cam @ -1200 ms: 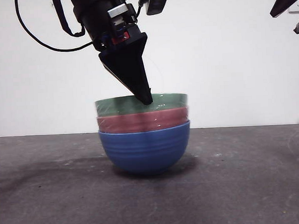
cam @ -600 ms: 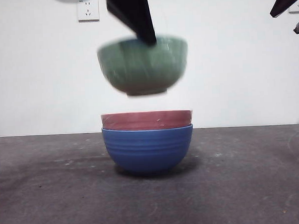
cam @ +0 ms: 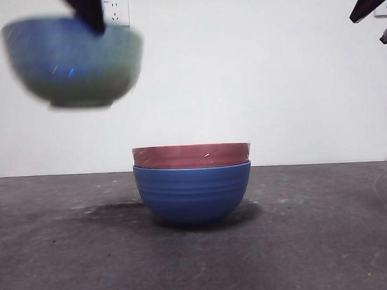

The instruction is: Pick up the green bowl on the top,put the green bowl on the left,pick up the red bowl in the middle,put the red bowl on the right

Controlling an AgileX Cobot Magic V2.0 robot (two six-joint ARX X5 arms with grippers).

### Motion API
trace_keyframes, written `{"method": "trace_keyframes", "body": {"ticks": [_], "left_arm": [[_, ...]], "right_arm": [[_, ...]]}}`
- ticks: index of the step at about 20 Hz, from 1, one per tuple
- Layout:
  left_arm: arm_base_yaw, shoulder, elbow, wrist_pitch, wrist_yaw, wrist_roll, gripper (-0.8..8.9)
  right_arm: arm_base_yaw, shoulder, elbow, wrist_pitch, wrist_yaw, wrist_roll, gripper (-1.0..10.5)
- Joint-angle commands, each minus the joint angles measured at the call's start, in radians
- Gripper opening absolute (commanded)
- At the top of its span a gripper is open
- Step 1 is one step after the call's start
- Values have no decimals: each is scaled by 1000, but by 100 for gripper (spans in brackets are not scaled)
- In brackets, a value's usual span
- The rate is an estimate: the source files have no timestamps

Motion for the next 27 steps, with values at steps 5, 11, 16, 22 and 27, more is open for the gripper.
{"method": "trace_keyframes", "body": {"ticks": [5, 11, 16, 22, 27], "left_arm": [[3, 2, -376, 366, -16, -76, -9], [43, 2, -496, 460, 31, -76, -9], [42, 2, -497, 446, 31, -76, 245], [43, -62, -453, 414, 32, -161, 322], [95, -263, -376, 316, 34, -213, 324]], "right_arm": [[1, 2, 3, 2, 1, -5, 280], [1, 2, 3, 2, 0, 3, 280], [2, 2, 3, 2, -3, 3, 281], [33, 13, 17, 9, -2, 3, 285], [193, 144, 163, -19, 0, -32, 284]]}}
